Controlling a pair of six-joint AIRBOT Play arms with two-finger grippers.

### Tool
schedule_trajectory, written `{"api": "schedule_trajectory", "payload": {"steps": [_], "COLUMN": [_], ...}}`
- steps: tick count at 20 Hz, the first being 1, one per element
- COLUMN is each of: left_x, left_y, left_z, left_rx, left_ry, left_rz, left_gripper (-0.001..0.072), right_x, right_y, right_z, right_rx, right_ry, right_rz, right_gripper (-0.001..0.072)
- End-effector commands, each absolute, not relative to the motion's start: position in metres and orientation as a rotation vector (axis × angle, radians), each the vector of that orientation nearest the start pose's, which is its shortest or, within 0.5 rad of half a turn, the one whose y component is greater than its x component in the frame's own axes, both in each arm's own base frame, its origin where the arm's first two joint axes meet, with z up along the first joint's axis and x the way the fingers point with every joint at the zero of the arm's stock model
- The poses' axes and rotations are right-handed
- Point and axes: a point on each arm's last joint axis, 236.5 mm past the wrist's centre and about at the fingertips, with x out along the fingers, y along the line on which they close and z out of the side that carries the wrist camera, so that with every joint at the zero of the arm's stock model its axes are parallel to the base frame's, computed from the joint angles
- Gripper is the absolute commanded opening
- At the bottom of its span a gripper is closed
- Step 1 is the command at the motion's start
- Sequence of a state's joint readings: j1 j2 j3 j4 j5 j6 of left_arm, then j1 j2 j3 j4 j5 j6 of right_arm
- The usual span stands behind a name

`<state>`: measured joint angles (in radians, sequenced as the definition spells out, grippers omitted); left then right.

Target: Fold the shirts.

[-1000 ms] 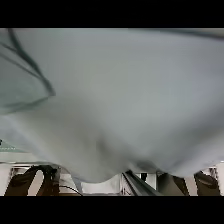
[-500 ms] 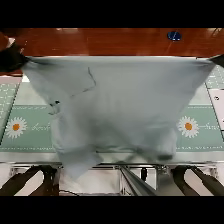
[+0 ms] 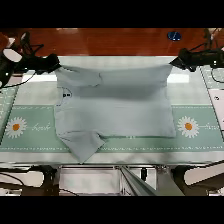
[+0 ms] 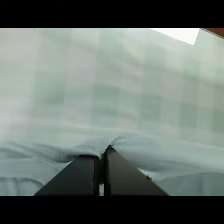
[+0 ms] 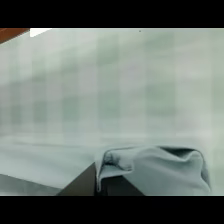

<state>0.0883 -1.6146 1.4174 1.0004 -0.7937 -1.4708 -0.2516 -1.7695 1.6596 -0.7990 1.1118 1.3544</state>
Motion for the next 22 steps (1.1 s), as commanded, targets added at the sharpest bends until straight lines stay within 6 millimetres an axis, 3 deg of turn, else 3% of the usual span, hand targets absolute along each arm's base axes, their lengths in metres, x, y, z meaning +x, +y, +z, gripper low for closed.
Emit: {"api": "schedule_trajectory", "payload": {"steps": [1, 4, 8, 11, 13, 16, 20, 21, 22], "left_x": [0.546, 0.521, 0.451, 0.398, 0.374, 0.361, 0.361, 0.361, 0.356], "left_y": [-0.051, -0.048, -0.047, -0.039, -0.044, -0.048, -0.046, -0.045, -0.045], "left_z": [-0.015, -0.011, -0.002, -0.031, -0.053, -0.076, -0.077, -0.077, -0.075], "left_rx": [-0.551, -0.524, -0.434, -0.353, -0.352, -0.371, -0.376, -0.382, -0.381], "left_ry": [1.0, 1.109, 1.37, 1.594, 1.681, 1.713, 1.71, 1.712, 1.732], "left_rz": [-0.144, -0.209, -0.406, -0.403, -0.402, -0.384, -0.376, -0.372, -0.377], "left_gripper": [0.0019, 0.002, 0.002, 0.002, 0.002, 0.0019, 0.002, 0.0085, 0.0361], "right_x": [0.564, 0.548, 0.496, 0.449, 0.43, 0.42, 0.408, 0.407, 0.407], "right_y": [0.019, 0.02, 0.004, -0.023, -0.022, -0.013, -0.001, 0.001, 0.004], "right_z": [-0.01, -0.001, 0.021, -0.007, -0.03, -0.058, -0.079, -0.08, -0.077], "right_rx": [0.705, 0.687, 0.628, 0.531, 0.545, 0.581, 0.594, 0.605, 0.622], "right_ry": [1.069, 1.113, 1.236, 1.433, 1.51, 1.545, 1.587, 1.591, 1.596], "right_rz": [0.285, 0.333, 0.419, 0.327, 0.307, 0.29, 0.286, 0.274, 0.265], "right_gripper": [0.0023, 0.0024, 0.0023, 0.0023, 0.0023, 0.0023, 0.0024, 0.0115, 0.0391]}}
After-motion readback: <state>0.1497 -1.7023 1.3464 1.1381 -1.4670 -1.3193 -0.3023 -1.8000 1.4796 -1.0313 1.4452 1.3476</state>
